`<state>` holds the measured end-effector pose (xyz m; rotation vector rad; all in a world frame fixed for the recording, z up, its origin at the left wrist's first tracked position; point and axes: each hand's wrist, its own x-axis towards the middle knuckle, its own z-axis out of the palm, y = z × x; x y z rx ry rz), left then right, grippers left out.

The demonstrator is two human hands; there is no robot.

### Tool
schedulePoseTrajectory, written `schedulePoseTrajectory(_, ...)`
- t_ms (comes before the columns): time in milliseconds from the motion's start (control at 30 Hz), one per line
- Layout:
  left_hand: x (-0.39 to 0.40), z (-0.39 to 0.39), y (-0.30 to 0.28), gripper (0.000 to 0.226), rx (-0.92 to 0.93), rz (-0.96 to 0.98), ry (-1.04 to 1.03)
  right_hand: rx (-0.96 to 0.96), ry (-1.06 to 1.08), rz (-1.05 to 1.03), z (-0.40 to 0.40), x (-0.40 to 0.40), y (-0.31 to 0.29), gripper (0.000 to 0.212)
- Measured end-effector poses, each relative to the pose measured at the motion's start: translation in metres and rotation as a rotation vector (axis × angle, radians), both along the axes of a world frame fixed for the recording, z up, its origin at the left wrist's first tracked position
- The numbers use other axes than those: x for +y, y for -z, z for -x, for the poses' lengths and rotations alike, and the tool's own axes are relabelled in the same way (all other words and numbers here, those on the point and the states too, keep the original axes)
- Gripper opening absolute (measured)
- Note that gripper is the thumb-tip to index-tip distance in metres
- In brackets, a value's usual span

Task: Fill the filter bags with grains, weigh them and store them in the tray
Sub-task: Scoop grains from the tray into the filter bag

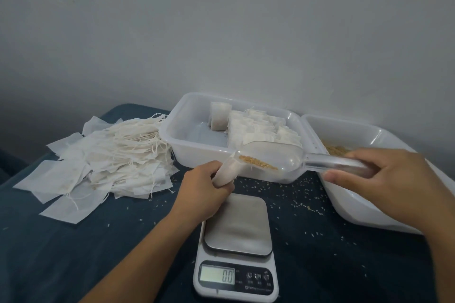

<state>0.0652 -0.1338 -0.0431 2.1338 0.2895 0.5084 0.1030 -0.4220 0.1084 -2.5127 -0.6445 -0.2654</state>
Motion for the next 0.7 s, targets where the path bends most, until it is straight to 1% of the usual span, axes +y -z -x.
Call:
schedulePoseTrajectory(133,0.000,0.000,-0.001,0.009,-0.015,0.050,0.012,0.040,0.062,-0.089,-0.006,-0.004,0.016,0.034)
schedulePoseTrajectory(267,-0.001,0.000,-0.003,0.015,-0.039,0.096,0.010,0.057,0.082,-0.188,-0.009,-0.001,0.035,0.035)
schedulePoseTrajectory(400,-0.001,0.000,-0.003,0.021,-0.049,0.111,0.019,0.118,0.071,-0.413,-0.015,0.011,0.053,0.025)
schedulePoseTrajectory(500,0.000,-0.001,-0.001,0.018,-0.049,0.123,0.012,0.060,0.204,-0.528,-0.028,0.006,0.065,0.013)
schedulePoseTrajectory(533,0.000,-0.001,-0.001,0.018,-0.047,0.125,0.012,0.016,0.269,-0.514,-0.034,-0.001,0.068,0.014)
schedulePoseTrajectory(633,-0.001,-0.001,-0.001,0.018,-0.034,0.123,0.016,-0.106,0.479,-0.316,-0.058,-0.030,0.078,0.035)
schedulePoseTrajectory(700,-0.002,0.000,-0.002,0.018,-0.029,0.120,0.018,-0.085,0.610,-0.209,-0.074,-0.048,0.082,0.049)
